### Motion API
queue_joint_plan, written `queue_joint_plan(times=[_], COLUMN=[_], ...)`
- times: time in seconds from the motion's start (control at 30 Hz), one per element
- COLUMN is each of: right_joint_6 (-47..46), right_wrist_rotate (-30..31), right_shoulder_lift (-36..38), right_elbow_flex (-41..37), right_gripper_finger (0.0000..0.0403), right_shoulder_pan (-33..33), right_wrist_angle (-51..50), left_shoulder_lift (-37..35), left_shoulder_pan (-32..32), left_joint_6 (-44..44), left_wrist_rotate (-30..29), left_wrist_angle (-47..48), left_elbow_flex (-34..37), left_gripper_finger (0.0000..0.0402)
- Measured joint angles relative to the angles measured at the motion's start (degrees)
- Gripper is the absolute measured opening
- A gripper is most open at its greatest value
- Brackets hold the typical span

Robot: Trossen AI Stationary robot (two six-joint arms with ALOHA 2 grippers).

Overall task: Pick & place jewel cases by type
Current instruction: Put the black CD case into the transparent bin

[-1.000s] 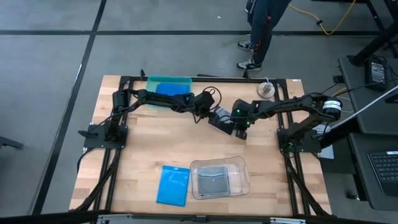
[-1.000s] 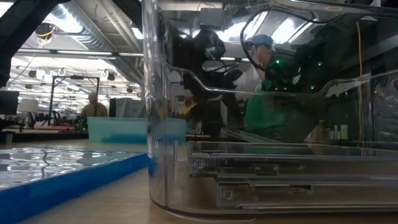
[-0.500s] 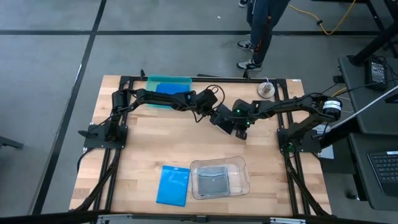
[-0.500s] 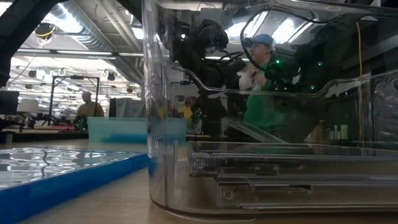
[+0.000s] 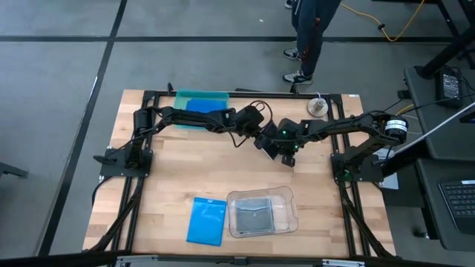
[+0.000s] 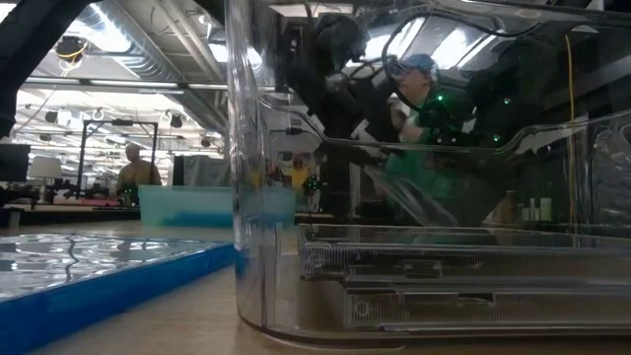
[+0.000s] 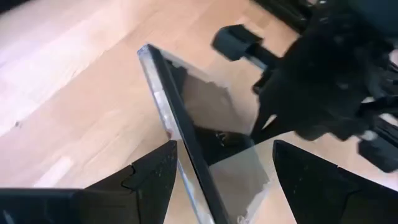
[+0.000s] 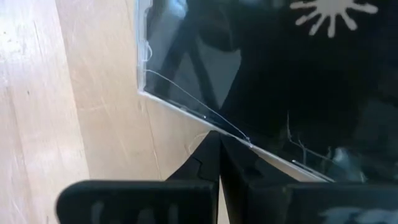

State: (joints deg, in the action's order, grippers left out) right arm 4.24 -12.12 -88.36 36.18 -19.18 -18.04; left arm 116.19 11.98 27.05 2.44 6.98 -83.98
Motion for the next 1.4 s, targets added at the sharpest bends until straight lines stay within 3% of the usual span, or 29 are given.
queue_joint_plan(times=[0.57,1.0,1.4], right_joint_6=[1.04,4.01,5.08], right_wrist_rotate=[-0.03,-0.87,-1.13], right_shoulder_lift=[0.02,0.09,0.56], right_elbow_flex=[0.07,0.05,-0.1], right_gripper_finger=[0.0007,0.0007,0.0007], right_shoulder_pan=[0.0,0.0,0.0], right_wrist_angle=[-0.98,-2.02,-2.9], left_shoulder_lift=[0.49,0.49,3.16], left_shoulder_pan=[-0.75,-2.57,-2.76], left_joint_6=[-1.71,-7.75,-4.69], left_wrist_rotate=[-0.1,-2.67,-2.5], left_wrist_angle=[0.35,-1.49,-1.4], left_elbow_flex=[-0.18,-0.18,-0.09], left_gripper_finger=[0.0252,0.0238,0.0237])
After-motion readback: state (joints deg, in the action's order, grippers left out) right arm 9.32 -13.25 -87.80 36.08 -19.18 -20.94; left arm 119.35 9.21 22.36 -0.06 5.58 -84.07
